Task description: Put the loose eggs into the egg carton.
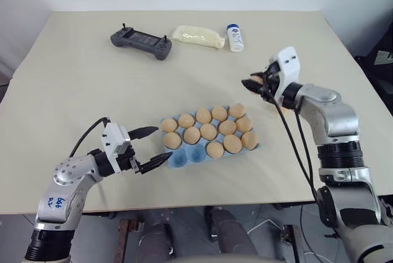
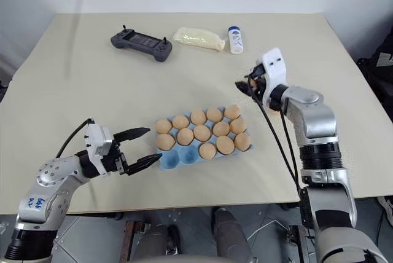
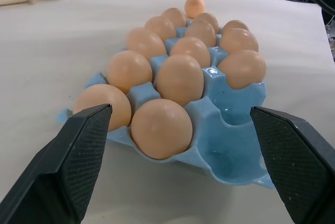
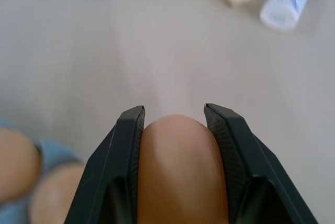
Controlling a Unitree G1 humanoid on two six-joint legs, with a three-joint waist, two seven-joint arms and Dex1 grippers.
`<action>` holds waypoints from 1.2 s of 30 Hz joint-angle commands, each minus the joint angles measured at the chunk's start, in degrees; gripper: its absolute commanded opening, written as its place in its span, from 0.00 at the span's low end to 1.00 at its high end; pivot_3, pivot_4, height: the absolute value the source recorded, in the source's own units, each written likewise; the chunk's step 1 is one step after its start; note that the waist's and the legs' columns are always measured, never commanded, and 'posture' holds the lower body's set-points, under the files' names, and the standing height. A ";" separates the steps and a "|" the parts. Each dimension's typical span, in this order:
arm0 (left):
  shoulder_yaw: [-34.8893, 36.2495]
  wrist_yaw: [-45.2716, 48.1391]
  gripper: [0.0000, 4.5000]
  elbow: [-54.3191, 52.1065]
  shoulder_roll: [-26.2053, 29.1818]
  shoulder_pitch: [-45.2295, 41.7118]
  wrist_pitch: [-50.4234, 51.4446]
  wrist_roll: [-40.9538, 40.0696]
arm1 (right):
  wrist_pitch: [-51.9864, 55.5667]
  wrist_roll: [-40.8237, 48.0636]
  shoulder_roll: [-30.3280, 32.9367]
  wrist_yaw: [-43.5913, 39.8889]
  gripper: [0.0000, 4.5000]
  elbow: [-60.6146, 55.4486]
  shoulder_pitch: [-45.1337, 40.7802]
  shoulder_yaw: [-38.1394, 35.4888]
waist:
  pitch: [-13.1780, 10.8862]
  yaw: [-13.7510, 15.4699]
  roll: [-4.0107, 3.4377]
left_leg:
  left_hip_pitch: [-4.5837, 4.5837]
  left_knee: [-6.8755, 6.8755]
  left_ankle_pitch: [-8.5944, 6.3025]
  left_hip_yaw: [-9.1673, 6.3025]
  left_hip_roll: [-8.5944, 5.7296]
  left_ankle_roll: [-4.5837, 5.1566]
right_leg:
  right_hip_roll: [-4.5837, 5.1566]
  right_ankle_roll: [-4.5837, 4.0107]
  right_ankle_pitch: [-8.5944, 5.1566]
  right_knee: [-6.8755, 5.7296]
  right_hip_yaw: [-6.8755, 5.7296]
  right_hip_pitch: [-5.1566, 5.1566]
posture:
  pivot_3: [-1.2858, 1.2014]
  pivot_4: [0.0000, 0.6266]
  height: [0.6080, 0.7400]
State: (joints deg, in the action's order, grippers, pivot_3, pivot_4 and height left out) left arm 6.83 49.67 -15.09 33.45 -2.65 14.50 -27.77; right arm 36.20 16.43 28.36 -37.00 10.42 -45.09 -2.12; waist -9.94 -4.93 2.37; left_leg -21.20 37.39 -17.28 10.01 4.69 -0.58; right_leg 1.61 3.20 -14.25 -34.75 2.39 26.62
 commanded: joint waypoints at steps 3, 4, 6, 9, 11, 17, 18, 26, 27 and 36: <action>0.65 2.71 1.00 0.36 0.86 -0.63 -1.13 -0.83 | 12.09 10.09 0.59 -3.01 0.32 -19.22 1.61 -0.42 | 0.00 0.07 0.00 | 0.00 -0.09 -0.03 -0.02 0.06 -0.09 | 0.05 0.06 0.03 0.03 -0.04 0.02 | 0.52 0.24 1.00; 0.72 3.32 1.00 0.82 1.13 -0.72 -1.28 -0.78 | 14.39 11.44 0.79 -3.32 0.32 -22.25 2.65 0.48 | 0.00 0.12 0.00 | -0.01 -0.12 -0.05 -0.05 0.10 -0.13 | 0.04 0.11 0.06 0.04 -0.11 0.02 | 0.52 0.24 1.00; 0.98 4.26 1.00 1.80 1.49 -1.08 -1.51 -0.73 | 18.12 13.99 0.57 -3.46 0.32 -27.60 4.75 2.03 | 0.00 0.14 0.00 | -0.01 -0.13 -0.10 -0.10 0.19 -0.22 | 0.01 0.16 0.08 0.02 -0.28 0.02 | 0.52 0.24 1.00; 1.01 5.66 1.00 4.15 1.93 -2.15 -2.16 -0.41 | 20.53 16.06 0.26 -3.73 0.32 -32.54 8.11 4.89 | 0.00 0.15 0.00 | -0.04 -0.18 -0.11 -0.11 0.23 -0.26 | -0.02 0.02 -0.01 0.04 -0.40 0.04 | 0.52 0.24 1.00; 0.93 6.19 1.00 5.23 1.92 -2.59 -2.60 -0.19 | 20.97 16.39 0.18 -3.50 0.32 -33.27 9.10 6.03 | 0.00 0.08 0.00 | -0.03 -0.17 -0.11 -0.11 0.23 -0.26 | -0.02 -0.04 -0.04 0.04 -0.41 0.03 | 0.52 0.24 1.00; 0.60 7.37 1.00 7.96 1.86 -3.16 -3.61 0.44 | 19.80 15.71 -2.50 -3.56 0.32 -34.17 10.88 12.99 | 0.02 0.04 0.03 | -0.02 -0.10 -0.09 -0.12 0.19 -0.22 | 0.00 -0.24 -0.16 0.01 -0.34 0.03 | 0.52 0.24 1.00; 0.73 7.51 1.00 8.21 1.91 -3.03 -3.76 0.44 | 19.64 15.48 -3.07 -3.50 0.32 -34.07 10.99 14.09 | 0.02 0.06 0.03 | -0.01 -0.12 -0.09 -0.12 0.19 -0.22 | -0.01 -0.24 -0.16 0.00 -0.35 0.03 | 0.52 0.24 1.00; 1.16 6.97 1.00 7.18 1.75 -2.23 -3.81 0.48 | 19.15 15.24 -6.85 -3.64 0.32 -33.03 10.61 19.33 | 0.02 0.08 0.04 | -0.04 -0.12 -0.10 -0.11 0.20 -0.23 | 0.00 -0.24 -0.16 0.02 -0.38 0.04 | 0.52 0.24 1.00; 1.25 6.85 1.00 6.97 1.76 -2.11 -3.79 0.44 | 19.11 15.15 -7.05 -3.65 0.32 -32.83 10.59 19.52 | 0.02 0.11 0.04 | -0.04 -0.12 -0.09 -0.11 0.20 -0.23 | -0.01 -0.24 -0.16 0.01 -0.38 0.04 | 0.52 0.24 1.00; 1.32 5.85 1.00 5.58 1.72 -1.28 -3.89 0.18 | 19.49 14.95 -6.53 -4.38 0.76 -31.48 10.28 20.65 | 0.03 0.11 0.05 | -0.04 -0.13 -0.10 -0.11 0.20 -0.23 | 0.00 -0.26 -0.17 0.01 -0.41 0.04 | 0.52 0.24 1.00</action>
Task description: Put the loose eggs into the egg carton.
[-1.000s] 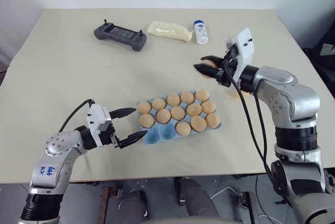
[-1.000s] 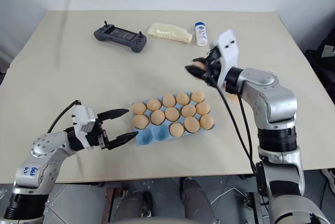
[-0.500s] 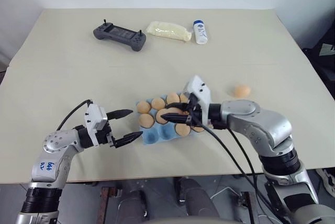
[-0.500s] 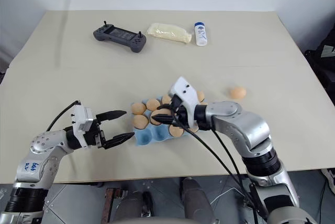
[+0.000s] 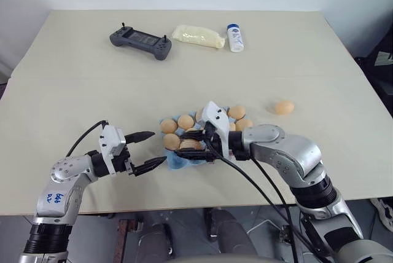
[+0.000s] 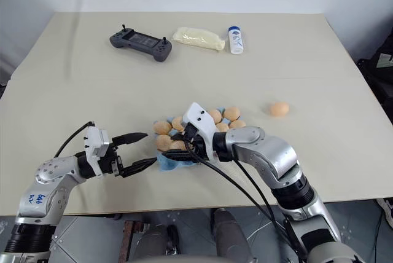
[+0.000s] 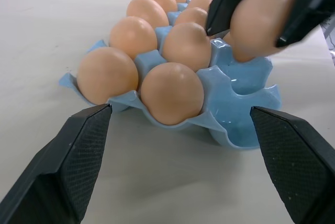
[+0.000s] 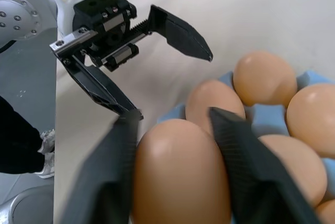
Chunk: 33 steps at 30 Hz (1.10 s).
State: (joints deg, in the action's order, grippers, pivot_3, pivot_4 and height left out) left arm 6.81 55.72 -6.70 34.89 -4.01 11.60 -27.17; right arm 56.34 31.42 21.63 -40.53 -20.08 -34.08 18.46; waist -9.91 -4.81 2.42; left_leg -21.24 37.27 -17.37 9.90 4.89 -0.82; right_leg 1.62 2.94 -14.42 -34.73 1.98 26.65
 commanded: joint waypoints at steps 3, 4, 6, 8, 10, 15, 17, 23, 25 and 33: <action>1.16 -0.39 1.00 -2.96 0.17 -0.02 -1.00 -0.43 | -1.11 -0.26 0.44 -0.75 0.98 -0.96 -1.07 -0.42 | 0.00 -0.01 0.00 | 0.00 0.00 0.00 0.00 0.00 0.00 | 0.00 0.01 0.00 0.00 0.00 0.00 | 0.52 0.24 1.00; 1.12 -0.42 1.00 -2.95 0.13 -0.08 -0.99 -0.44 | -1.21 -0.30 0.52 -0.69 0.99 -0.99 -1.21 -0.66 | 0.00 -0.01 0.00 | 0.00 0.00 0.00 0.00 0.00 0.00 | 0.00 0.01 0.00 0.00 0.01 0.00 | 0.52 0.24 1.00; 1.06 -0.41 1.00 -2.92 0.08 -0.22 -1.00 -0.45 | -1.33 -0.31 0.79 -0.41 0.99 -1.17 -1.65 -1.64 | 0.00 -0.01 0.00 | 0.00 0.01 0.00 0.00 0.00 0.00 | 0.01 0.00 0.00 0.00 0.01 0.00 | 0.52 0.24 1.00; 1.01 -0.31 1.00 -2.79 0.06 -0.43 -1.05 -0.49 | -1.05 0.20 1.67 -0.35 0.99 -1.90 -2.18 -3.46 | 0.00 0.01 0.00 | 0.00 0.02 0.00 0.00 0.00 0.00 | 0.01 0.00 0.00 0.00 0.01 0.00 | 0.52 0.24 1.00; 0.98 -0.20 1.00 -2.65 0.05 -0.60 -1.11 -0.55 | -0.91 0.91 2.91 -0.39 0.99 -2.91 -2.24 -5.89 | 0.00 0.06 0.00 | 0.00 0.01 0.00 0.00 -0.01 0.00 | 0.01 0.00 0.00 0.01 0.01 0.00 | 0.52 0.24 1.00; 0.91 0.33 1.00 -2.15 0.00 -0.97 -1.21 -0.83 | -1.29 3.34 8.78 -1.31 0.99 -6.76 1.83 -14.49 | 0.01 0.15 0.01 | -0.02 -0.06 -0.01 -0.01 -0.01 0.00 | 0.02 0.00 0.00 0.12 0.00 0.00 | 0.52 0.24 1.00; 0.83 0.60 1.00 -1.76 -0.15 -1.28 -1.28 -0.94 | -2.11 3.54 10.86 -0.97 0.99 -8.01 4.71 -17.55 | 0.01 0.35 0.01 | -0.03 -0.10 -0.03 -0.01 -0.01 -0.03 | 0.01 0.02 0.01 0.19 -0.05 -0.01 | 0.52 0.24 1.00; 0.48 1.36 1.00 -1.17 -1.09 -2.81 -1.11 -1.52 | -5.14 3.02 17.10 -0.47 0.99 -9.76 16.68 -29.47 | 0.01 0.59 0.02 | -0.05 -0.10 -0.06 0.00 -0.01 -0.02 | -0.04 0.05 0.01 0.28 -0.04 -0.05 | 0.52 0.24 1.00; 0.56 1.73 1.00 -0.94 -1.29 -3.41 -1.12 -1.87 | -6.87 2.51 19.12 -1.17 0.99 -10.01 23.09 -34.54 | 0.02 0.76 0.02 | -0.04 -0.09 -0.06 -0.01 -0.06 0.01 | -0.07 0.07 0.01 0.27 0.00 -0.05 | 0.52 0.24 1.00; 0.60 3.25 1.00 -1.10 -1.75 -4.92 -1.13 -3.08 | -12.14 1.83 19.78 -1.08 0.99 -6.57 38.34 -48.04 | 0.02 0.53 0.04 | 0.09 -0.03 0.02 -0.03 -0.20 0.16 | -0.17 0.22 0.07 0.21 0.13 -0.16 | 0.52 0.24 1.00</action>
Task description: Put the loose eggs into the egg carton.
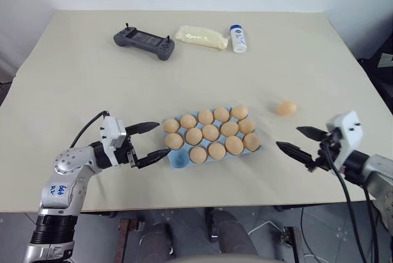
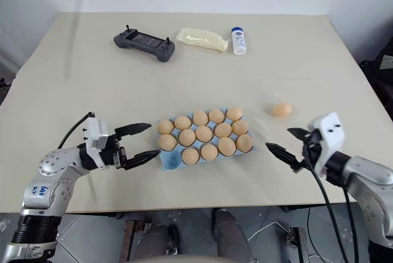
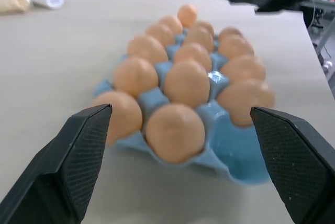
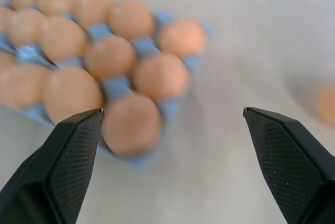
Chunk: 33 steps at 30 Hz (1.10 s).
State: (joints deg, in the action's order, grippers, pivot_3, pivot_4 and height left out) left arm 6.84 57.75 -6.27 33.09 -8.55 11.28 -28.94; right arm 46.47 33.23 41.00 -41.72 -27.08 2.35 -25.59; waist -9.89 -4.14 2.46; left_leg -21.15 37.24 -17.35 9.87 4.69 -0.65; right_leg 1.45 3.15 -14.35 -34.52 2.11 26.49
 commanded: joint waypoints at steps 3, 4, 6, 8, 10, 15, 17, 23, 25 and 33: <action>0.62 2.38 1.00 -1.84 0.22 -0.16 -1.88 -1.27 | -4.01 -0.19 -0.80 1.36 0.99 2.19 3.62 -6.00 | 0.00 -0.37 0.01 | 0.00 0.05 0.06 0.00 -0.07 0.10 | 0.03 -0.04 -0.02 0.01 0.02 -0.05 | 0.52 0.24 1.00; 0.70 2.63 1.00 -2.07 0.42 0.05 -1.97 -1.13 | -4.36 -0.09 -1.16 1.98 0.99 2.67 3.64 -6.37 | 0.00 -0.48 0.01 | 0.01 0.07 0.07 0.01 -0.08 0.12 | 0.04 -0.05 -0.03 0.03 0.03 -0.07 | 0.52 0.24 1.00; 0.74 3.29 1.00 -2.43 1.09 0.73 -2.38 -0.52 | -4.98 0.02 -1.67 2.86 0.99 3.13 3.42 -6.48 | 0.00 -0.66 0.00 | 0.01 0.08 0.10 0.04 -0.12 0.18 | 0.06 -0.05 -0.02 0.05 0.11 -0.07 | 0.52 0.24 1.00; 0.94 3.24 1.00 -2.62 1.31 1.25 -2.57 -0.41 | -5.06 0.33 -1.82 3.47 0.99 3.16 3.08 -6.04 | 0.00 -0.69 0.01 | 0.02 0.08 0.12 0.05 -0.12 0.20 | 0.05 -0.05 -0.02 0.05 0.14 -0.07 | 0.52 0.24 1.00; 1.17 2.87 1.00 -2.83 1.41 1.78 -2.71 -0.44 | -5.08 0.39 -1.84 4.18 0.99 3.44 2.37 -5.26 | 0.00 -0.66 0.00 | 0.03 0.07 0.13 0.04 -0.12 0.21 | 0.05 -0.05 -0.02 0.05 0.14 -0.07 | 0.52 0.24 1.00; 1.50 1.74 1.00 -3.38 1.64 2.53 -2.59 -0.36 | -5.59 -0.88 -1.88 5.85 0.99 6.78 -2.28 -1.87 | 0.00 -0.68 0.01 | 0.01 0.07 0.13 0.05 -0.12 0.20 | 0.06 -0.05 -0.02 0.08 0.16 -0.06 | 0.52 0.24 1.00; 1.43 1.24 1.00 -3.67 1.56 2.73 -2.47 -0.39 | -7.03 -2.61 -2.63 7.38 0.99 10.95 -6.62 0.57 | 0.00 -0.71 0.01 | 0.00 0.07 0.13 0.05 -0.12 0.21 | 0.06 -0.05 -0.02 0.08 0.16 -0.06 | 0.52 0.24 1.00; 0.94 -0.15 1.00 -5.52 0.86 3.16 -1.86 -0.81 | -14.08 -8.87 -5.57 9.71 0.99 26.59 -19.54 7.43 | -0.01 -0.75 -0.02 | 0.00 0.05 0.15 0.10 -0.13 0.23 | 0.05 -0.04 -0.01 0.10 0.23 -0.03 | 0.52 0.24 1.00; 0.94 -0.23 1.00 -5.98 0.92 3.56 -1.79 -0.94 | -16.73 -10.42 -6.31 9.61 0.99 32.13 -23.22 8.71 | -0.01 -0.73 -0.02 | -0.03 0.02 0.15 0.10 -0.13 0.21 | 0.05 -0.02 0.00 0.07 0.22 0.00 | 0.52 0.24 1.00; 2.21 -0.92 1.00 -7.80 1.83 6.77 -1.32 -0.65 | -27.39 -16.33 -7.96 10.43 0.99 55.64 -37.66 11.75 | -0.05 -0.87 -0.08 | -0.04 0.01 0.11 0.17 -0.11 0.15 | 0.04 0.13 0.08 0.00 0.24 0.06 | 0.52 0.24 1.00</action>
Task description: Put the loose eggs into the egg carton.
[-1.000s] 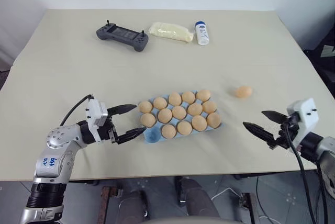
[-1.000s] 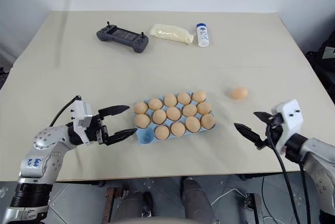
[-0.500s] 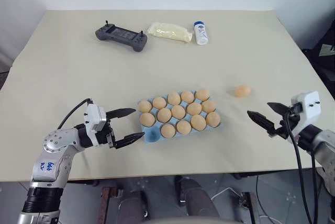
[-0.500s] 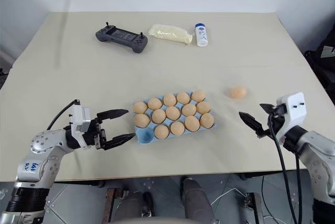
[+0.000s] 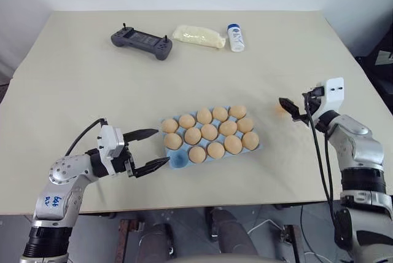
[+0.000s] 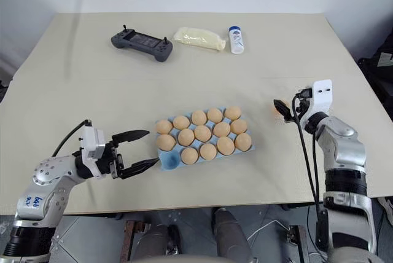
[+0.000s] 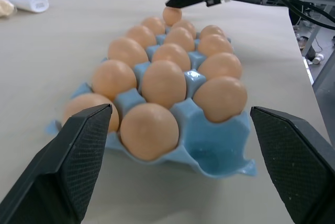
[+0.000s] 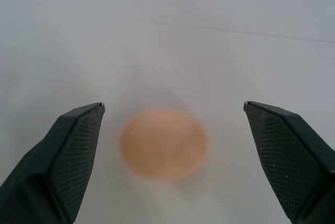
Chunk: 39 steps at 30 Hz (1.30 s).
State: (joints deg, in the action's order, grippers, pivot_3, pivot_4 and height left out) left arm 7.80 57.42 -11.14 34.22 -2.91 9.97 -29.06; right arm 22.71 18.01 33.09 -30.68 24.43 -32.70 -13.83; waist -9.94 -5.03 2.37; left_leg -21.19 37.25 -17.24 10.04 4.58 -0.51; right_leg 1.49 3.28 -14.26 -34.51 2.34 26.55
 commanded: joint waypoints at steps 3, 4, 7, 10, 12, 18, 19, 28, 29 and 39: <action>1.46 -1.52 1.00 -3.55 1.46 2.30 1.28 -0.24 | -5.58 -1.99 -0.44 -1.82 0.99 7.81 -4.50 0.95 | -0.01 0.03 -0.02 | 0.01 0.00 0.00 -0.02 0.03 -0.05 | 0.00 0.13 0.07 -0.05 0.00 0.00 | 0.52 0.24 1.00; 1.54 -1.61 1.00 -3.98 1.69 2.95 1.51 -0.26 | -5.84 -2.13 -0.68 -2.15 0.99 8.88 -5.00 1.23 | -0.01 0.01 -0.01 | 0.01 0.00 0.01 -0.03 0.05 -0.06 | 0.00 0.13 0.07 -0.05 -0.02 0.00 | 0.52 0.24 1.00; 1.85 -1.91 1.00 -4.68 1.79 3.89 1.20 -0.24 | -5.69 -2.36 -1.35 -3.32 0.99 11.22 -5.98 2.01 | -0.01 0.00 -0.02 | 0.03 0.02 0.01 -0.03 0.04 -0.07 | 0.03 0.13 0.07 -0.10 -0.02 0.00 | 0.52 0.24 1.00; 1.99 -2.30 1.00 -4.82 1.75 4.12 0.93 -0.22 | -5.72 -2.81 -2.13 -3.88 0.99 12.42 -6.09 2.78 | -0.01 -0.01 -0.03 | 0.03 0.07 0.01 -0.03 0.03 -0.07 | 0.04 0.12 0.07 -0.15 -0.01 0.00 | 0.52 0.24 1.00; 1.96 -2.41 1.00 -4.80 1.69 4.11 0.75 -0.25 | -6.44 -3.22 -2.60 -3.79 0.99 13.35 -6.26 3.00 | -0.02 -0.05 -0.03 | 0.04 0.08 0.01 -0.03 0.01 -0.06 | 0.06 0.10 0.05 -0.17 0.00 0.00 | 0.52 0.24 1.00; 2.03 -2.54 1.00 -4.37 1.65 3.47 0.39 -0.32 | -7.48 -2.08 -3.33 -3.90 0.71 13.74 -7.28 1.67 | -0.02 -0.43 -0.03 | 0.05 0.08 0.02 -0.03 0.02 -0.08 | 0.06 0.12 0.07 -0.23 -0.01 0.00 | 0.52 0.24 1.00; 2.08 -2.55 1.00 -4.24 1.65 3.36 0.32 -0.32 | -6.90 -1.55 -3.31 -4.25 0.64 12.49 -7.10 1.45 | -0.02 -0.46 -0.03 | 0.05 0.07 0.03 -0.04 0.03 -0.09 | 0.07 0.13 0.07 -0.23 -0.01 0.00 | 0.52 0.24 1.00; 3.20 -2.14 1.00 -2.72 2.12 2.68 0.15 -0.56 | 8.17 7.04 -2.38 -8.38 0.54 -19.01 -0.95 4.08 | -0.07 -0.82 -0.12 | 0.03 0.02 0.00 -0.10 0.14 -0.18 | 0.15 0.64 0.37 -0.26 -0.09 0.05 | 0.52 0.24 1.00; 3.34 -2.08 1.00 -2.45 2.17 2.56 0.13 -0.57 | 10.82 8.59 -1.89 -9.83 0.54 -23.70 -0.25 5.39 | -0.08 -0.83 -0.14 | 0.04 0.01 -0.01 -0.10 0.17 -0.20 | 0.15 0.63 0.36 -0.28 -0.09 0.05 | 0.52 0.24 1.00; 4.48 -1.18 1.00 1.47 2.80 0.27 -0.57 -0.04 | 20.51 11.46 -2.39 -16.29 0.54 -41.00 -2.34 20.67 | -0.08 -0.59 -0.12 | -0.01 0.03 -0.03 -0.19 0.15 -0.22 | 0.15 0.44 0.25 -0.25 -0.28 0.07 | 0.52 0.24 1.00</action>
State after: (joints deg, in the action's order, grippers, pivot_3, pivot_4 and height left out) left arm 10.84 55.84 -9.76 36.27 -1.90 10.65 -28.98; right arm 43.08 28.56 31.43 -46.30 -13.43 -33.10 6.13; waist -10.02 -5.62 2.25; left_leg -21.21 37.29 -17.27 9.86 4.72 -0.72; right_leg 1.64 3.71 -14.02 -34.75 2.06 26.62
